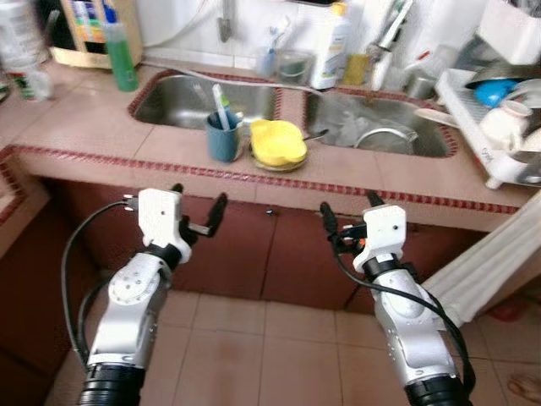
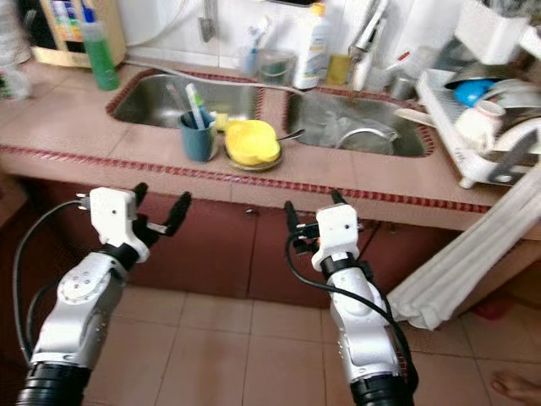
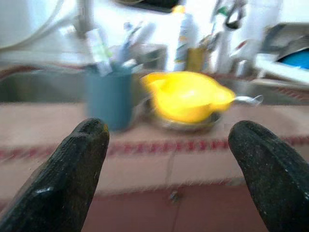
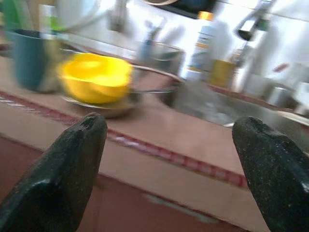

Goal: Kitchen organization

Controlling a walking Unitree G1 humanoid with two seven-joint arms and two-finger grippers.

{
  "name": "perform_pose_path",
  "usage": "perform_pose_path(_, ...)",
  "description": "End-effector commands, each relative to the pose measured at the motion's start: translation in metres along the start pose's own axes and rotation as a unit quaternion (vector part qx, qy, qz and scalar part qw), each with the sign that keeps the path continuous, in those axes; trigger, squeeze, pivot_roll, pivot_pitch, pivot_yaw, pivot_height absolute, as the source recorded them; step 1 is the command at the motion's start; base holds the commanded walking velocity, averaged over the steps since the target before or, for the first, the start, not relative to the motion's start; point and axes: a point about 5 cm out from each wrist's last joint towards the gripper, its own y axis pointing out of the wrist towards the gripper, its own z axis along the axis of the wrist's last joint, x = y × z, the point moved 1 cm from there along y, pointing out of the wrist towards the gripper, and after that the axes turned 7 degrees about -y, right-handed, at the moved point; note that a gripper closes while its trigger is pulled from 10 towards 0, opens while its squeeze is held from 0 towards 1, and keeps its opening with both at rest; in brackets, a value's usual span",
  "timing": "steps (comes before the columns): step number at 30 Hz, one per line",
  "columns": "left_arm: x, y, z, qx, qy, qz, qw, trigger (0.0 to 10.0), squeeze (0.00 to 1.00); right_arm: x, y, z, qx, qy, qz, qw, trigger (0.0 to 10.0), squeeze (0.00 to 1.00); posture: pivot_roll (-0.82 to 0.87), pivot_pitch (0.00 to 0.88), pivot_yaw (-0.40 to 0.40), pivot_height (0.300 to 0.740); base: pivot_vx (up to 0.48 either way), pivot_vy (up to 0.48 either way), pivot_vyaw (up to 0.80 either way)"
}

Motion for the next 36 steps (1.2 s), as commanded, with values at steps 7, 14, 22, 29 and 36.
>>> perform_pose_path(7,0.007,0.002,0.0,0.002,0.001,-0.012,1.0,10.0,0.0,0.003,0.0,0.001,0.004,0.002,-0.001,1.0,10.0,0.0,-0.08,0.0,-0.054,0.74,0.419,0.0,0.0)
perform_pose_path(14,0.007,0.001,0.0,0.004,-0.001,-0.006,1.0,10.0,0.0,0.003,0.0,0.002,0.006,0.0,0.004,1.0,10.0,0.0,-0.07,0.0,-0.06,0.74,0.42,0.0,0.0)
perform_pose_path(22,0.006,-0.004,0.005,0.016,-0.052,-0.006,0.999,10.0,0.0,-0.001,-0.002,0.007,0.019,0.008,0.018,1.0,10.0,0.0,-0.07,0.0,-0.066,0.74,0.157,0.0,0.0)
perform_pose_path(29,-0.002,0.0,0.006,-0.019,-0.067,0.007,0.998,10.0,0.0,-0.006,-0.004,0.01,0.028,0.014,0.037,0.999,10.0,0.0,-0.06,0.0,-0.071,0.74,0.0,0.0,0.0)
perform_pose_path(36,0.003,0.01,0.013,-0.04,-0.065,-0.021,0.997,10.0,0.0,-0.008,-0.003,0.014,0.037,0.006,0.054,0.998,10.0,0.0,-0.07,0.0,-0.074,0.74,0.0,0.0,0.0)
